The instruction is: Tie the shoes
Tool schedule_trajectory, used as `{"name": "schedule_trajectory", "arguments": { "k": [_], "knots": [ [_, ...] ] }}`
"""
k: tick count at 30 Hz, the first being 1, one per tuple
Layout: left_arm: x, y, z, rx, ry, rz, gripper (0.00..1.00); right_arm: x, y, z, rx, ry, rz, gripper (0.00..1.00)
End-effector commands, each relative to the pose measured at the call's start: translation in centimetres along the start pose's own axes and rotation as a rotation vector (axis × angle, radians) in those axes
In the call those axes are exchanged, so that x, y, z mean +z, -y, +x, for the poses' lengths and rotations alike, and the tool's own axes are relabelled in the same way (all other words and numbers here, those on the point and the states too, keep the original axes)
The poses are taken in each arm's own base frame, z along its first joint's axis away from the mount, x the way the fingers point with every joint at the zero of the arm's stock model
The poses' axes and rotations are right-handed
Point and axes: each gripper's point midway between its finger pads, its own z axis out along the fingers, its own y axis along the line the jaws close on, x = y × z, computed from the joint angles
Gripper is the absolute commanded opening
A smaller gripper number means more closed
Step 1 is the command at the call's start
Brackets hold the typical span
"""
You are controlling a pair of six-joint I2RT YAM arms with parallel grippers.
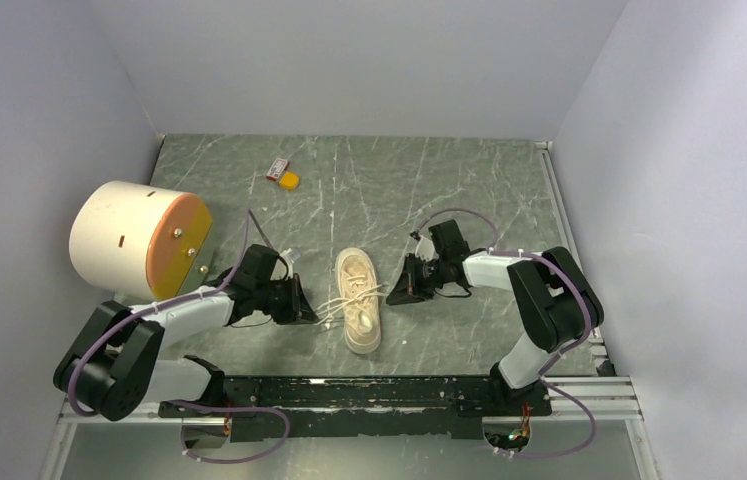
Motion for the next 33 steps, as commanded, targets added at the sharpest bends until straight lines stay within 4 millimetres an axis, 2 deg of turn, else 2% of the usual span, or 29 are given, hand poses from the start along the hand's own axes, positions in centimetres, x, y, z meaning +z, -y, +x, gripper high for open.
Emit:
{"name": "schedule_trajectory", "arguments": {
  "k": [1, 7, 9, 11, 15, 16, 18, 20, 21, 22, 23, 24, 27, 29, 33],
  "knots": [
    [-0.3, -4.4, 2.9, -0.066, -0.064, -0.175, 0.05, -0.1, 4.3, 0.4, 0.061, 0.03, 0.153, 0.0],
    [-0.2, -5.1, 3.5, -0.095, -0.054, -0.171, 0.05, -0.3, 6.3, 0.8, 0.105, 0.036, 0.18, 0.0],
    [-0.2, -5.1, 3.5, -0.097, -0.046, -0.165, 0.05, -0.3, 6.4, 0.9, 0.09, 0.036, 0.176, 0.0],
    [-0.2, -4.4, 3.2, -0.079, -0.041, -0.126, 0.05, -0.3, 5.6, 0.6, 0.041, 0.041, 0.183, 0.0],
    [-0.4, -2.9, 1.6, -0.027, -0.023, -0.096, 0.06, -1.3, 2.5, -0.3, -0.031, 0.069, 0.116, 0.0],
    [-0.7, -2.6, 1.1, -0.016, -0.013, -0.101, 0.14, -1.7, 1.8, -0.6, -0.054, 0.075, 0.117, 0.05],
    [-1.6, -1.5, -0.6, 0.009, 0.038, -0.108, 0.33, -2.7, 0.7, -1.0, -0.089, 0.085, 0.146, 0.23],
    [-2.8, -0.3, -2.0, 0.03, 0.095, -0.103, 0.46, -4.2, -0.2, -1.5, -0.112, 0.101, 0.178, 0.41],
    [-3.6, 0.4, -2.7, 0.041, 0.127, -0.104, 0.52, -5.2, -1.1, -2.2, -0.135, 0.123, 0.188, 0.51],
    [-4.6, 0.9, -3.3, 0.054, 0.154, -0.112, 0.67, -6.3, -2.0, -2.7, -0.165, 0.144, 0.199, 0.6],
    [-5.8, 1.5, -4.0, 0.068, 0.187, -0.133, 0.81, -7.7, -3.3, -3.2, -0.205, 0.179, 0.197, 0.66],
    [-7.2, 1.9, -4.5, 0.08, 0.216, -0.157, 0.86, -9.0, -4.5, -3.7, -0.241, 0.211, 0.196, 0.7],
    [-12.2, 4.8, -6.2, 0.127, 0.344, -0.155, 0.89, -13.8, -8.0, -5.4, -0.336, 0.326, 0.229, 0.81],
    [-16.3, 7.9, -8.0, 0.177, 0.47, -0.112, 0.91, -17.4, -10.4, -6.3, -0.384, 0.412, 0.257, 0.87],
    [-24.7, 14.2, -11.2, 0.306, 0.678, -0.061, 0.92, -25.3, -14.9, -7.8, -0.456, 0.624, 0.327, 0.92]
  ]
}}
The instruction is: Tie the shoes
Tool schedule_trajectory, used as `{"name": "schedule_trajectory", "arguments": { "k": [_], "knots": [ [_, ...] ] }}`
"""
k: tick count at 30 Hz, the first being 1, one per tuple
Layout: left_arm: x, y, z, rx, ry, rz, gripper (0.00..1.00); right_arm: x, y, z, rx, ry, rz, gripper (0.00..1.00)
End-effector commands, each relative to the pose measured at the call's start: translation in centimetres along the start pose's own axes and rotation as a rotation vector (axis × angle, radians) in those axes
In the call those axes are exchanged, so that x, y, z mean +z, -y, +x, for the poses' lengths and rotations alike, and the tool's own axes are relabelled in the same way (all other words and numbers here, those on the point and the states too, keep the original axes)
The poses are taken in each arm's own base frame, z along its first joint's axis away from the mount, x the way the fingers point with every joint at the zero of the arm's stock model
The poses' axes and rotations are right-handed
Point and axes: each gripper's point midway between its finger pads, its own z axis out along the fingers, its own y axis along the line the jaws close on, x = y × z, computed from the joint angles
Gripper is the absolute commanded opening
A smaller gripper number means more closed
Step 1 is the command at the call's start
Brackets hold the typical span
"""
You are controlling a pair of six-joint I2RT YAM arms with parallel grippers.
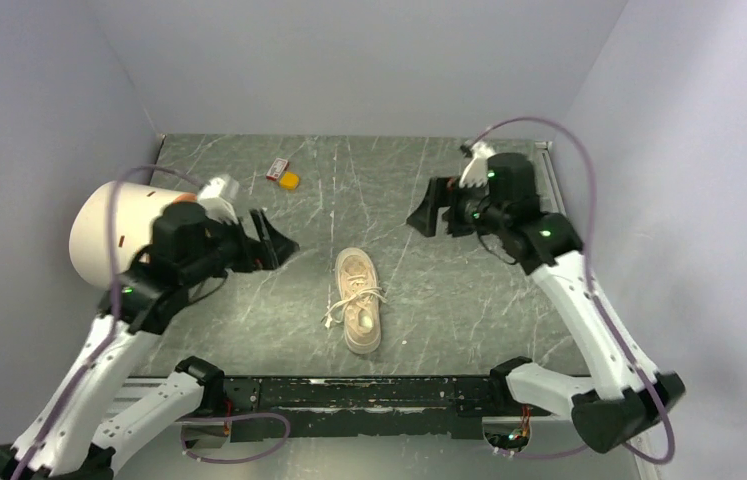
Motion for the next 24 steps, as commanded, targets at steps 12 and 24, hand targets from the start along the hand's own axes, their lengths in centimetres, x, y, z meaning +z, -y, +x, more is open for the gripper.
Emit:
{"name": "schedule_trajectory", "arguments": {
  "k": [12, 24],
  "knots": [
    [-22.6, 15.8, -26.2, 0.523, 0.774, 0.077, 0.97, -23.0, -5.7, -14.5, -0.145, 0.571, 0.199, 1.0],
    [-23.3, 14.1, -25.3, 0.485, 0.788, 0.023, 0.97, -22.8, -4.7, -16.6, -0.088, 0.602, 0.276, 1.0]
  ]
}}
